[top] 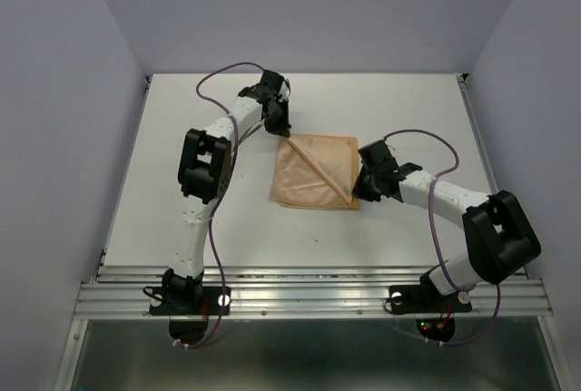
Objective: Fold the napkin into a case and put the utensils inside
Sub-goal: Smooth out the upper triangle-folded napkin at the center of the board, then move the upper triangle-folded napkin to the center of the board, then pick up the upper triangle-folded napkin from the center of the board.
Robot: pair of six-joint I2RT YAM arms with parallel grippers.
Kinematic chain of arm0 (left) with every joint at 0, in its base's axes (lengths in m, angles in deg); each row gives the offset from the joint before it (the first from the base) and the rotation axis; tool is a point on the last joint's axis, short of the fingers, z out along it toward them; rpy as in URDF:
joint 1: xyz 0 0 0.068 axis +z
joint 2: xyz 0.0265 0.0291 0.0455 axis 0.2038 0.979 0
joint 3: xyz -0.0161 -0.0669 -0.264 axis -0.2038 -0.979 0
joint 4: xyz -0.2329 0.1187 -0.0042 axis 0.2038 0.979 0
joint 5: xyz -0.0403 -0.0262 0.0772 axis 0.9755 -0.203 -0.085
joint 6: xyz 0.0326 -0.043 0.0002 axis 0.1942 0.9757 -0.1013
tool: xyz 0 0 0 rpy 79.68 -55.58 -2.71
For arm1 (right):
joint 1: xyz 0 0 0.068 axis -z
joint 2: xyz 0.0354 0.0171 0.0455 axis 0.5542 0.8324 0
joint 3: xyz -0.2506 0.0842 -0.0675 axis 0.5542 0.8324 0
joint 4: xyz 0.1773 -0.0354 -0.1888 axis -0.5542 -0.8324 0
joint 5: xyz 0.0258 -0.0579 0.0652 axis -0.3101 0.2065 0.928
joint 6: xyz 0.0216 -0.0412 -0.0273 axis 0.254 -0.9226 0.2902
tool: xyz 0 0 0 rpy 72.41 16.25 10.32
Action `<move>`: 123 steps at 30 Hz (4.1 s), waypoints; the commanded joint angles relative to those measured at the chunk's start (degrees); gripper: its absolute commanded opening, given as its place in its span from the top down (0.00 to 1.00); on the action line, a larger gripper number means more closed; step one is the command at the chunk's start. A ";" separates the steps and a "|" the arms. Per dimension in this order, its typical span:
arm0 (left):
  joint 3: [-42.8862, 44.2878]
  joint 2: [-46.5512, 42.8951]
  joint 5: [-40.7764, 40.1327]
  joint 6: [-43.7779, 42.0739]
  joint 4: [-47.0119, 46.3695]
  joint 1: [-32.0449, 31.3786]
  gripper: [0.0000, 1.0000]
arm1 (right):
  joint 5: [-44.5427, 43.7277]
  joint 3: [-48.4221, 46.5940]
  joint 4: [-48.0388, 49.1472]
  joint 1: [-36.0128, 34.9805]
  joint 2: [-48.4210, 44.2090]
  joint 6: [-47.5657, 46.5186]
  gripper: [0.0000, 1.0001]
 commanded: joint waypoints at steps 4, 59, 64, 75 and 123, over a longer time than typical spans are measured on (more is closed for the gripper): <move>5.41 -8.28 -0.69 -0.71 2.06 0.26 0.84 | -5.89 -7.30 -4.09 -0.40 -4.33 -1.98 0.95; -24.74 -33.42 -8.68 0.35 -3.12 0.18 0.76 | -3.96 1.48 5.40 0.75 6.57 -6.56 0.94; -24.83 -34.39 -10.35 0.61 -2.68 -0.44 0.73 | -2.29 -0.01 6.19 -6.97 8.06 -2.52 0.95; -27.99 -35.53 -15.27 0.18 -3.47 -6.92 0.50 | -9.31 0.95 2.68 -8.51 -0.45 0.04 0.91; -33.43 -16.28 -32.71 0.88 -6.53 -37.27 0.46 | 3.43 6.67 4.87 27.19 -8.54 -12.53 0.49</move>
